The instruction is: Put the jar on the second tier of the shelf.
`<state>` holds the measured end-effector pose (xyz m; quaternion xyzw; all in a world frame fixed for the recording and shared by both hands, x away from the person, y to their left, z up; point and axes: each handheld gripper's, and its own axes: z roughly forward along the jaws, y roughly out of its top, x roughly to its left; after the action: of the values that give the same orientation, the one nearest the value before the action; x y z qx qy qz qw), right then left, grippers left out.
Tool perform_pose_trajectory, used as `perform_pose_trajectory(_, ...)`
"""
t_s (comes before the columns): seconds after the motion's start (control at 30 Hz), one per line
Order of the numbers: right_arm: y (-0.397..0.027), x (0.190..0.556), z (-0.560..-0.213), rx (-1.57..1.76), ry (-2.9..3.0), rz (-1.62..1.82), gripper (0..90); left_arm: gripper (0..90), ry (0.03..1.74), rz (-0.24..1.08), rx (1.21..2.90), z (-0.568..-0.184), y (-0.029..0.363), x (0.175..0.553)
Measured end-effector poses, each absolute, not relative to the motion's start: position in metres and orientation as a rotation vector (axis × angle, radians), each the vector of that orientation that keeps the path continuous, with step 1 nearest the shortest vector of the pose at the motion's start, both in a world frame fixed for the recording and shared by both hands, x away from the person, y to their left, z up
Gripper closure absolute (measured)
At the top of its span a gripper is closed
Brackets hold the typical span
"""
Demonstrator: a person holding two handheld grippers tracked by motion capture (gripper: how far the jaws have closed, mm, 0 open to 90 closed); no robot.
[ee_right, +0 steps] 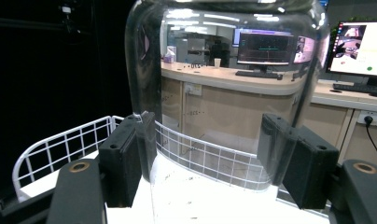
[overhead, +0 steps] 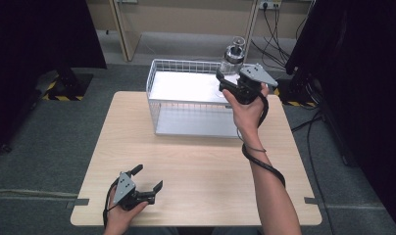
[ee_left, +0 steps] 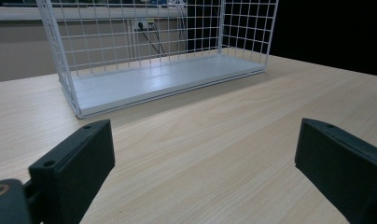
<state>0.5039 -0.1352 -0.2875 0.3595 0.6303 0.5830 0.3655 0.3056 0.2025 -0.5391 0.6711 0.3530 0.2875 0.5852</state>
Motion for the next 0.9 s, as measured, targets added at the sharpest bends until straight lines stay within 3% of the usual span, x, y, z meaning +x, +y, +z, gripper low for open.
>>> perform_pose_trajectory(0.9, -0.108, 0.56, -0.296, 1.035, 1.671, 1.438, 32.2, 4.1, 0.819, 0.666, 1.568, -0.539, 0.203, 0.306)
